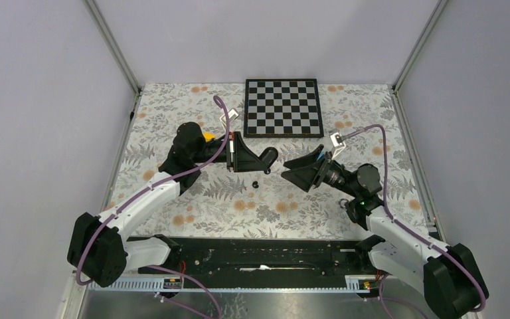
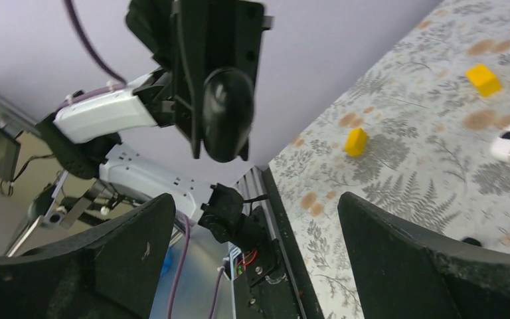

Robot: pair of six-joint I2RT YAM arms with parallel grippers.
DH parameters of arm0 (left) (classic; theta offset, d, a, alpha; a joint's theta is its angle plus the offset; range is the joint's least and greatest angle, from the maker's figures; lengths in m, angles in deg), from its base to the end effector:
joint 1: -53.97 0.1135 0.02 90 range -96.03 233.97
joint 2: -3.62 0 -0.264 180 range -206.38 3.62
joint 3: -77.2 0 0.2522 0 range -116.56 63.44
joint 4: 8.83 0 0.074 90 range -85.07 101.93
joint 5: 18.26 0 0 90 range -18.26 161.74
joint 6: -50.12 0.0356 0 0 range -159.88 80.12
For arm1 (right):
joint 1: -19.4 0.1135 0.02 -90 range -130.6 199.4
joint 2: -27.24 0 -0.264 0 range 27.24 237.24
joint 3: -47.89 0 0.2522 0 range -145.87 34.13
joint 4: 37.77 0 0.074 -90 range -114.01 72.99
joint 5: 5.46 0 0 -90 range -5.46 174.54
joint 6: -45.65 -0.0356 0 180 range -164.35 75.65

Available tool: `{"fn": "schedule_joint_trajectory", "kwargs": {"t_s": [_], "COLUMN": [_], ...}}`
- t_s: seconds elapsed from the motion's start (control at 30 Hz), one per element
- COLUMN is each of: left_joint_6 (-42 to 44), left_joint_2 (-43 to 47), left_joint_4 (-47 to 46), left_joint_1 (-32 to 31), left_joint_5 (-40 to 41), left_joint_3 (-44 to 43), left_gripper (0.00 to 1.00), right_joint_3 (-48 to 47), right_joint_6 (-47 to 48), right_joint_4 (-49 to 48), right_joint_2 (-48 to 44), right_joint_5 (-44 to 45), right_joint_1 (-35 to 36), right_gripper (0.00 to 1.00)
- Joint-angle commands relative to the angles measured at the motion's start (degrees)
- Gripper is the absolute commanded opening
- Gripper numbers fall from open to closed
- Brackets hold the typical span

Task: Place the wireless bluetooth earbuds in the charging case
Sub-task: Pick up the charging case at the center of the board.

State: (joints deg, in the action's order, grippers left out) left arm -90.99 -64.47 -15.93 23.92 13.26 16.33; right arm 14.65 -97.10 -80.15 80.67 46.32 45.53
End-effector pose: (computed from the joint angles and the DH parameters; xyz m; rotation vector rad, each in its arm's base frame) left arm 0.2136 -0.1586 0.3265 0.6185 1.8315 -1.8130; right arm 0.1643 0.1051 0.2770 -0.3476 1.3980 1.5529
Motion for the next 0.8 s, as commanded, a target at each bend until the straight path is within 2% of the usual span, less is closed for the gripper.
{"fn": "schedule_joint_trajectory", "kwargs": {"t_s": [0.0, 0.37, 0.77], "left_joint_6": [-5.67, -5.37, -5.39], "left_joint_2": [-0.43, -0.07, 0.11], "left_joint_4": [-10.44, -9.88, -10.15], "left_joint_1": [0.34, 0.34, 0.34], "left_joint_5": [-2.1, -1.59, -1.86], "left_joint_3": [0.56, 0.97, 1.67], "left_gripper": [0.0, 0.0, 0.0], "right_joint_3": [-4.06, -6.67, -10.56], "right_joint_6": [3.63, 1.74, -0.79], "right_joint_4": [-7.52, -15.55, -18.13], "right_joint_2": [2.41, 9.52, 13.23], "right_joint_5": [0.9, 4.88, 4.44], "right_joint_1": [3.78, 7.09, 7.07], "right_gripper": [1.0, 0.99, 0.82]}}
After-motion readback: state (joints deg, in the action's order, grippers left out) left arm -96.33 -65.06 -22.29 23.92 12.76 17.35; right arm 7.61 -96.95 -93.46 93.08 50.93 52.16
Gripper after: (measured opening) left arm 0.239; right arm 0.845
